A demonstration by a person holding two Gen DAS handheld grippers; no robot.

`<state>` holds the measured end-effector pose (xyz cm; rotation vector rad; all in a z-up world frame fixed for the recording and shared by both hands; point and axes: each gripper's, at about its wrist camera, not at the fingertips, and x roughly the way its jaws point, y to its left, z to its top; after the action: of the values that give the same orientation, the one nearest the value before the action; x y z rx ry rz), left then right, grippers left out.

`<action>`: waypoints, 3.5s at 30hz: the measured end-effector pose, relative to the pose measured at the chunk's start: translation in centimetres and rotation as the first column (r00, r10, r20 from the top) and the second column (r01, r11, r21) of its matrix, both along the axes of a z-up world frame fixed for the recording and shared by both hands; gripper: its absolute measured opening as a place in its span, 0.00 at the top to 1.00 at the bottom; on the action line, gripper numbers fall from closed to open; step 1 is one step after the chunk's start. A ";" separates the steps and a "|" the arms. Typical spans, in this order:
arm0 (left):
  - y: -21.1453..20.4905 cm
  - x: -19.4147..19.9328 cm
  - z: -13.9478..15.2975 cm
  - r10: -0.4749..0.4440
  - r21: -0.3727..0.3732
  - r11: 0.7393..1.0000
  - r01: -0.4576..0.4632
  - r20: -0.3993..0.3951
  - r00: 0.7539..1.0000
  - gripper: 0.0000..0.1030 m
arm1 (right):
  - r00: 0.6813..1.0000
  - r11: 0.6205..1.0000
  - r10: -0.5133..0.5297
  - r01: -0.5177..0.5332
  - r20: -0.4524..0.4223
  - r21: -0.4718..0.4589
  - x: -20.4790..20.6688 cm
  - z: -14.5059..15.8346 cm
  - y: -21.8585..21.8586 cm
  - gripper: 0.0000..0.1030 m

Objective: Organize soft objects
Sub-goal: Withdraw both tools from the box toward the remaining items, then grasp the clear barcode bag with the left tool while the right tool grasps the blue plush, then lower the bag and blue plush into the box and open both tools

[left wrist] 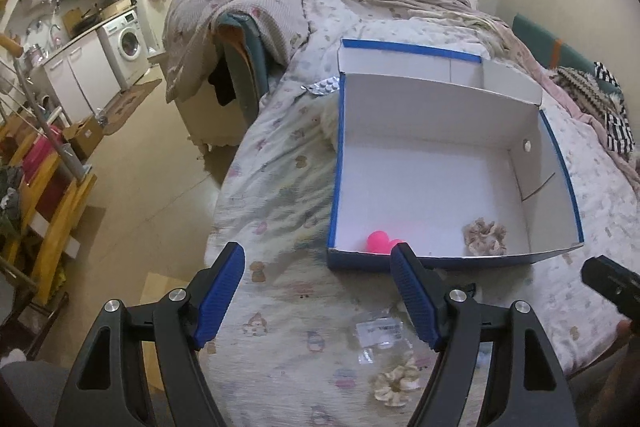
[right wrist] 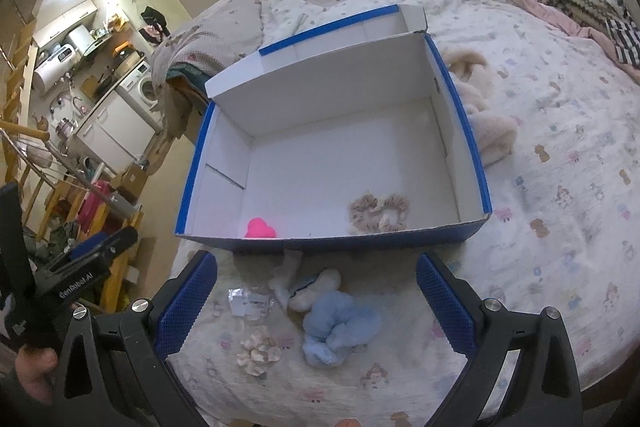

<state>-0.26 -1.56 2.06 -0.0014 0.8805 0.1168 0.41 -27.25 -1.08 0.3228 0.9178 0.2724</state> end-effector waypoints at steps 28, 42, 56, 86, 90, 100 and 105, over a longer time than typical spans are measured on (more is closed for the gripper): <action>-2.7 4.9 -17.9 -0.117 -0.274 0.960 -0.051 -0.563 0.818 0.54 | 0.948 0.997 0.000 0.024 -0.319 0.072 4.5 -9.5 0.7 0.00; -2.6 3.8 -16.2 -0.075 -0.218 0.975 -0.037 -0.485 0.871 0.79 | 0.878 0.988 0.112 -0.150 -0.465 -0.046 4.8 -14.7 5.4 0.25; 0.0 0.9 -13.8 -0.025 -0.182 0.982 -0.056 -0.415 0.910 0.79 | 0.964 0.986 0.085 -0.118 -0.253 -0.116 3.1 -9.3 4.5 0.82; 3.9 -0.4 -4.6 0.131 -0.152 0.975 -0.161 -0.189 0.973 0.79 | 0.997 0.996 0.068 -0.069 0.023 0.050 -0.1 1.6 -1.3 0.82; 3.3 0.3 -2.6 0.112 -0.148 0.980 -0.132 -0.138 0.984 0.79 | 0.998 0.997 0.039 -0.042 0.046 0.061 1.3 1.7 -1.8 0.82; 1.3 4.1 -1.0 0.059 -0.095 0.993 -0.069 -0.108 0.992 0.79 | 0.990 1.000 -0.022 0.020 0.138 0.021 3.7 2.8 -2.3 0.82; -0.1 6.0 0.0 0.024 -0.060 0.998 -0.029 -0.074 0.997 0.79 | 0.987 0.999 -0.047 0.044 0.154 0.022 5.1 3.0 -2.8 0.82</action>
<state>5.76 -1.65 2.11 -0.0657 0.9573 0.1155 5.50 -30.01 1.91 0.3344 0.7542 0.2603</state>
